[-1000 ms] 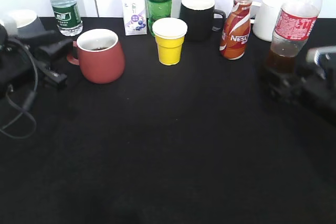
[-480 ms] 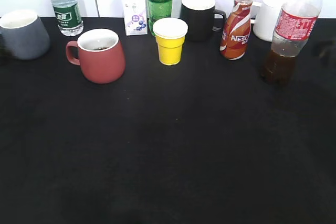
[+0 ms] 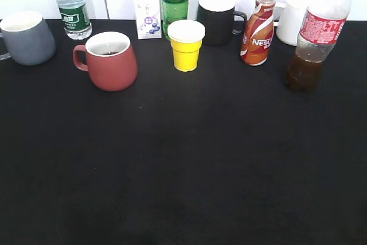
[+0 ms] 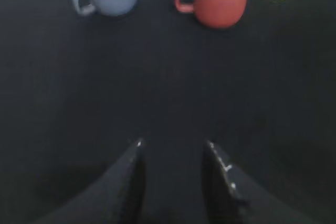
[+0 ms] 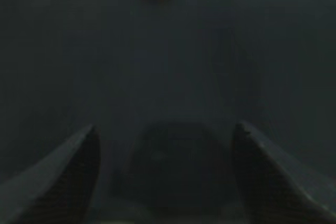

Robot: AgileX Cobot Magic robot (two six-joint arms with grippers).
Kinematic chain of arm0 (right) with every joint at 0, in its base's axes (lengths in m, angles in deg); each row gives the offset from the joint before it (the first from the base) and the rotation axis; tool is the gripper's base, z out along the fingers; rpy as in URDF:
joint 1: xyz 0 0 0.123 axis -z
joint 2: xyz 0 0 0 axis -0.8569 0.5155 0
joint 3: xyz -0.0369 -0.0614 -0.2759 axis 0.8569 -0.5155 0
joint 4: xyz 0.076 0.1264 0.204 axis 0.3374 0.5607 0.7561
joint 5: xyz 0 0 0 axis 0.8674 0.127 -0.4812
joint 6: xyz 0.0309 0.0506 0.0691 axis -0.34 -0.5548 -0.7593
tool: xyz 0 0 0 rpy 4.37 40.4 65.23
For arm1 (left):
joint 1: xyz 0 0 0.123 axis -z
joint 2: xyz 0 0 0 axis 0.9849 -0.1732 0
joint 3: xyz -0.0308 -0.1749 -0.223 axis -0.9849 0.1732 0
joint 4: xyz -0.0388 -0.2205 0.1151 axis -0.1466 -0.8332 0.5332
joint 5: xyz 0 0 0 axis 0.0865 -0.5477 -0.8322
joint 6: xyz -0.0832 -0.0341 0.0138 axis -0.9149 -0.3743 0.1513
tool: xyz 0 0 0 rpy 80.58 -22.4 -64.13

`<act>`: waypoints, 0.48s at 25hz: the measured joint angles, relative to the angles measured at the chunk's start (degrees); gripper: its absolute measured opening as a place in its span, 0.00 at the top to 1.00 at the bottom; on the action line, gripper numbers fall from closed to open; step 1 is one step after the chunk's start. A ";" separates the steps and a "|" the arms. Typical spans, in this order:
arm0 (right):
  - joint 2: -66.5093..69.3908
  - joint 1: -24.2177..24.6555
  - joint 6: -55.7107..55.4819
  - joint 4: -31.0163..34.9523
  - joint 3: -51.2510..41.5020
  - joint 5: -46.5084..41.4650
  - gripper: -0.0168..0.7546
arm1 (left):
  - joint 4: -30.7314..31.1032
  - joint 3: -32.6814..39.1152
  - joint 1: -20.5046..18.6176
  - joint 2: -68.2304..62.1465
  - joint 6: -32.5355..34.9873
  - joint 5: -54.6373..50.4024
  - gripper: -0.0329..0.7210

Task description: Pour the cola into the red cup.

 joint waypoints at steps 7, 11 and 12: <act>-1.50 0.00 -0.31 -2.67 -3.52 0.66 0.22 | -0.55 5.71 0.00 3.12 2.36 2.81 0.58; -1.50 0.00 -0.31 -2.69 -3.52 0.66 0.22 | -0.50 5.71 0.00 3.12 2.52 2.81 0.58; -1.50 0.00 -0.31 -2.69 -3.52 0.66 0.22 | -0.50 5.71 0.00 3.12 2.52 2.81 0.58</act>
